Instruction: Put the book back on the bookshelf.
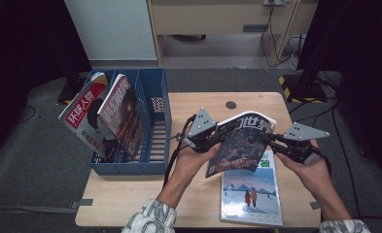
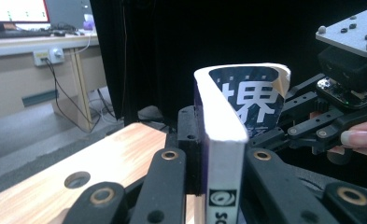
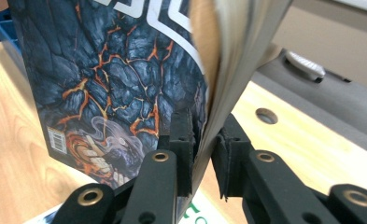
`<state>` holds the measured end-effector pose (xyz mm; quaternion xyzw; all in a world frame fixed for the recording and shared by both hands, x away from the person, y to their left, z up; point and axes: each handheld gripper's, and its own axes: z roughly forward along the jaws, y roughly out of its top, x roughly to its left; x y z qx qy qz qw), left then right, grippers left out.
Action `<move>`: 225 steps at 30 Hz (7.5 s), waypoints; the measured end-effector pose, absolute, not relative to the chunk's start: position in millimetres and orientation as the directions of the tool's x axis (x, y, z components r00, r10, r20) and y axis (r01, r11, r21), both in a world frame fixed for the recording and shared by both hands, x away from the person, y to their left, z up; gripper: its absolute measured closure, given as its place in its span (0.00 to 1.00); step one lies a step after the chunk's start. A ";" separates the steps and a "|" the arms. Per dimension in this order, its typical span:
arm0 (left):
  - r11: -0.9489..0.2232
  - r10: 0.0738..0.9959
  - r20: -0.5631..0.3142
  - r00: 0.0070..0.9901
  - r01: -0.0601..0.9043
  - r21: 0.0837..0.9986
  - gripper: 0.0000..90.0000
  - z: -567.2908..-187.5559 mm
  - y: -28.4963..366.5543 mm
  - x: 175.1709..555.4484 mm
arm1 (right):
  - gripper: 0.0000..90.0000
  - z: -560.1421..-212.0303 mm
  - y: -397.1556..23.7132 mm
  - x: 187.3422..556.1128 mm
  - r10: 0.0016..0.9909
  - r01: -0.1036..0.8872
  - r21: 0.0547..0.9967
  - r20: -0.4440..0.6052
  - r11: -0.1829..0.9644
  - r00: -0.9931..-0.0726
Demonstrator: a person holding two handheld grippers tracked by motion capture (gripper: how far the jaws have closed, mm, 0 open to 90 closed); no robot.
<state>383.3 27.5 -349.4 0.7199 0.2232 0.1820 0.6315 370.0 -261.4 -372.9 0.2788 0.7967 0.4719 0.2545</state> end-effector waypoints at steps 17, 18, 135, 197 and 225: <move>-0.066 0.537 -0.036 0.843 0.084 0.994 0.85 -369.9 35.4 382.1 | 0.87 -377.0 -264.4 368.4 0.646 0.210 0.888 -0.118 0.408 -0.754; -0.065 0.534 -0.037 0.845 0.085 0.994 0.84 -370.1 34.9 382.4 | 0.87 -377.1 -264.7 368.3 0.644 0.209 0.889 -0.118 0.408 -0.756; 0.008 0.619 -0.013 0.785 0.010 1.000 0.92 -317.3 94.3 355.5 | 0.16 -498.4 -305.9 367.3 0.888 0.597 0.767 0.081 0.234 -0.452; 0.068 0.756 -0.053 0.652 0.002 0.998 0.92 -286.3 203.5 333.0 | 0.16 -501.1 -307.2 367.4 0.897 0.600 0.766 0.072 0.231 -0.437; 0.098 0.809 -0.080 0.583 0.000 0.995 0.92 -284.6 242.4 324.4 | 0.16 -501.4 -308.1 367.4 0.899 0.604 0.762 0.067 0.234 -0.433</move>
